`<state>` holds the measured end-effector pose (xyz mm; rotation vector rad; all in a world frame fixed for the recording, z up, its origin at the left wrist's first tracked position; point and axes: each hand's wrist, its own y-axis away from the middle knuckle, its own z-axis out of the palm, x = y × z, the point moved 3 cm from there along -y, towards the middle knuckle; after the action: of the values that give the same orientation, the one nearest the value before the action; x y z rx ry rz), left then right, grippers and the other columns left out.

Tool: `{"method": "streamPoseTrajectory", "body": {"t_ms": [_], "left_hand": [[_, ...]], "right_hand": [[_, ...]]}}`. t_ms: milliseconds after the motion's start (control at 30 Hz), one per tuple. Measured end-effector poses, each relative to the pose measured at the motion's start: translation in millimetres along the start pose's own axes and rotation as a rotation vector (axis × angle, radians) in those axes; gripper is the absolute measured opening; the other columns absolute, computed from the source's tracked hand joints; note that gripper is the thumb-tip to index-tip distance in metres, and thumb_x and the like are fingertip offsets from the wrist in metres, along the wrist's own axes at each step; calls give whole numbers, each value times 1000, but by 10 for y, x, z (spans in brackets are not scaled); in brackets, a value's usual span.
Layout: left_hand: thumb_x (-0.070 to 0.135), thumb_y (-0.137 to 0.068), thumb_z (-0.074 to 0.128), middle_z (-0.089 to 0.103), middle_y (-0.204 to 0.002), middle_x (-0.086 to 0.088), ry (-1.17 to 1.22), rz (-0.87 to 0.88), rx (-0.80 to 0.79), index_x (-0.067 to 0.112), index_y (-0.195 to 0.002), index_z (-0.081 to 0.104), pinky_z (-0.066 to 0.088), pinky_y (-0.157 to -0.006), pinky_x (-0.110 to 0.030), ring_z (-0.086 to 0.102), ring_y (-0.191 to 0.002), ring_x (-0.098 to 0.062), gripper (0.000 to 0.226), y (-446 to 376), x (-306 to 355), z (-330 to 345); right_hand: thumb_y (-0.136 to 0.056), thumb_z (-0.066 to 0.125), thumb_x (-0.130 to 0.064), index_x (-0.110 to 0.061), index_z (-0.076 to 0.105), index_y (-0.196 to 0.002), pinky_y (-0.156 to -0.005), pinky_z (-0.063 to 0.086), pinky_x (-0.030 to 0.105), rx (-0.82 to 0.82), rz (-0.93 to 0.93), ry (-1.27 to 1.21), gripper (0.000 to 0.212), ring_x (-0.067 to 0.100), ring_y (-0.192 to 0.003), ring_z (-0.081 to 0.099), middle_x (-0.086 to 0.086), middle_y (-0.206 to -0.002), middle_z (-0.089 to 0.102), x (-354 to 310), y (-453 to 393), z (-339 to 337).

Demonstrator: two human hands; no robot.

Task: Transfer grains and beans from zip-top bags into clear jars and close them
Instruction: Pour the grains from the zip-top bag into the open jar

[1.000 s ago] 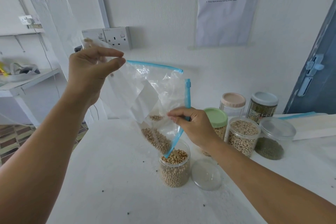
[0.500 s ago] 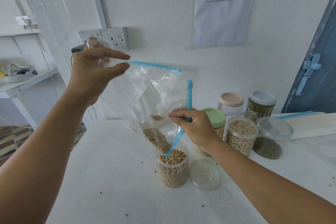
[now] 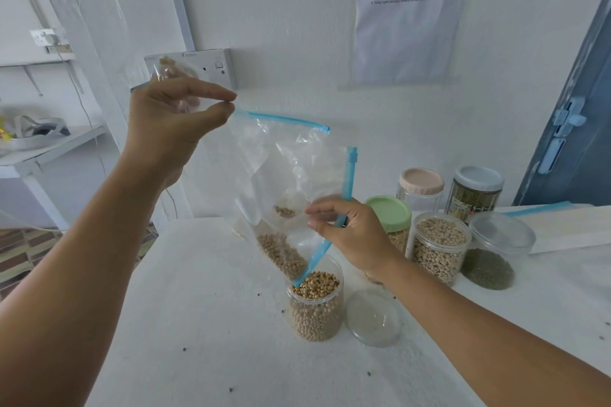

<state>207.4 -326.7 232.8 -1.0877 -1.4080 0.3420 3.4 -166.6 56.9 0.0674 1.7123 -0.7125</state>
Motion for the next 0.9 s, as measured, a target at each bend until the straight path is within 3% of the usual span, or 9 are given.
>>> {"method": "streamPoseTrajectory", "body": {"t_ms": [100, 200, 333, 433, 500, 700, 900], "left_hand": [[25, -79, 89, 64, -94, -14, -7, 0, -3, 41, -89, 84, 47, -86, -34, 53, -97, -26, 19, -7, 23, 42], [22, -81, 88, 65, -99, -27, -6, 17, -2, 42, -89, 84, 47, -87, -35, 55, -96, -27, 21, -23, 87, 95], [22, -81, 87, 62, -95, -20, -20, 43, -2, 42, -89, 84, 48, -85, -32, 54, -95, -24, 22, -56, 167, 120], [21, -81, 87, 63, -102, -29, -30, 41, 1, 42, -89, 84, 49, -87, -31, 56, -96, -29, 22, -41, 174, 123], [20, -81, 87, 63, -104, -31, -25, 39, 3, 43, -88, 84, 49, -88, -30, 57, -97, -24, 24, -18, 168, 131], [22, -80, 88, 62, -96, -11, -25, 29, 28, 43, -87, 84, 45, -83, -31, 54, -94, -21, 23, -14, 119, 84], [19, -80, 87, 58, -89, -2, -18, 39, 44, 43, -86, 84, 42, -80, -30, 50, -91, -17, 24, -13, 135, 21]], "right_hand": [[-90, 79, -6, -22, 81, -100, -91, 60, 29, -5, 11, 32, 19, 14, -103, 73, -8, -109, 74, 25, 41, -1], [-90, 78, -4, -22, 79, -100, -86, 60, 25, 9, 18, 52, 21, 14, -100, 72, -7, -105, 74, 19, 59, -19], [-90, 77, -4, -23, 74, -95, -84, 59, 25, 90, 21, 91, 20, 10, -97, 71, -7, -96, 74, 20, 50, -86], [-90, 77, -4, -24, 72, -95, -84, 56, 21, 94, 14, 120, 21, 8, -97, 69, -12, -96, 72, 30, 61, -107], [-89, 77, -2, -22, 72, -95, -84, 51, 15, 85, 9, 144, 21, 5, -93, 66, -9, -90, 69, 30, 73, -101], [-87, 80, -3, -21, 71, -94, -83, 47, 13, 46, -33, 209, 21, 3, -81, 56, -5, -78, 56, 21, 56, -42], [-91, 77, -8, -22, 70, -101, -85, 52, 13, 38, -48, 246, 19, 6, -98, 67, -4, -90, 72, 8, 30, -41]]}}
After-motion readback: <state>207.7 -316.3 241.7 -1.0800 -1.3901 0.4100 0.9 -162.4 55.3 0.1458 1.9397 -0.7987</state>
